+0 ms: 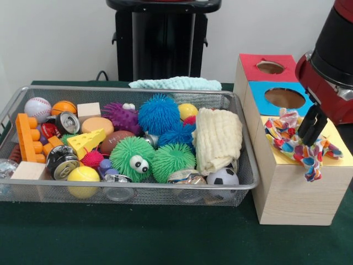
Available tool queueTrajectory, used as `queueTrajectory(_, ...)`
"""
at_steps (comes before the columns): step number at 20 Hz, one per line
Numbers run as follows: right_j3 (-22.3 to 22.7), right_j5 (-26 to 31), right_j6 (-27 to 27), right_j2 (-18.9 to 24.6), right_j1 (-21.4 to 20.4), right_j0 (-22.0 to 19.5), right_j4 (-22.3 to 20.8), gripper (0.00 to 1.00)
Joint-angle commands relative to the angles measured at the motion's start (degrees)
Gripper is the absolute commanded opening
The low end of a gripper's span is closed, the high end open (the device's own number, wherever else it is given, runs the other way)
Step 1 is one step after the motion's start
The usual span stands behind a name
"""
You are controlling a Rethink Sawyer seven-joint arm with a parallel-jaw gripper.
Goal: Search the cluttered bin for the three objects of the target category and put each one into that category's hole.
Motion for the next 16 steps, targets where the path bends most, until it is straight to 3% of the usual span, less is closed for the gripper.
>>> queueTrajectory(1, 11.1, 3.6, 5.8, 5.8, -1.4, -0.2, -1.1, 0.0)
queueTrajectory(16, 18.9, -2.0, 3.8, 6.4, -2.8, 0.5, -2.4, 0.0)
